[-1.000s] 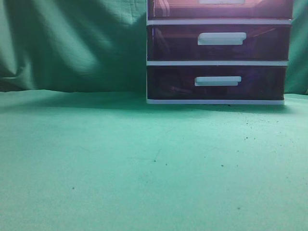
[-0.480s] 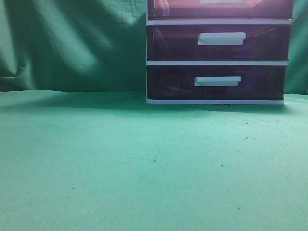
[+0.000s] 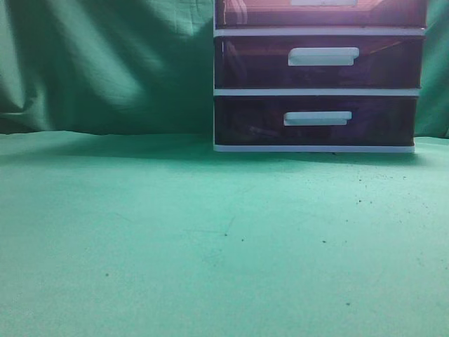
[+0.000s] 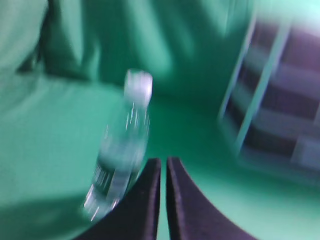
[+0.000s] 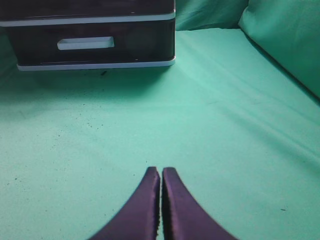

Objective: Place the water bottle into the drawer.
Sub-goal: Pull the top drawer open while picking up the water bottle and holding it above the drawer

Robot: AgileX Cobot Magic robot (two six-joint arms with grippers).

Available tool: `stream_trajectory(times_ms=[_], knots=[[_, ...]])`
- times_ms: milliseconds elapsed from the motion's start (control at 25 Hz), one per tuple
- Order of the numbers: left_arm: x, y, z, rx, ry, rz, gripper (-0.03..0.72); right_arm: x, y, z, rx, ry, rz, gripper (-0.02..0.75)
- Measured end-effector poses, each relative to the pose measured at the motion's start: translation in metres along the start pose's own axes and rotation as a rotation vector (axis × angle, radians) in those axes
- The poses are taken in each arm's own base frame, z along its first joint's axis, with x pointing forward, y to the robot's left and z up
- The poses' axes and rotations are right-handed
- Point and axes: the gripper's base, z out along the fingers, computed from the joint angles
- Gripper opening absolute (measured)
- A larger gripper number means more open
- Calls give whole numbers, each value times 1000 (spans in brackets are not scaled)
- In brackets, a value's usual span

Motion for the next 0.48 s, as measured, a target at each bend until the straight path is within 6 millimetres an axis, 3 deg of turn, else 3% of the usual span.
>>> stream_trajectory(times_ms=[160,280,480], knots=[[-27,5,-4,-27,-303,-225,0,0,0,0,0,0,0,0],[-36,8,-8,-47,-419,-206,0,0,0,0,0,0,0,0],[-46,-10,-2,20,-247,22,0,0,0,0,0,0,0,0]])
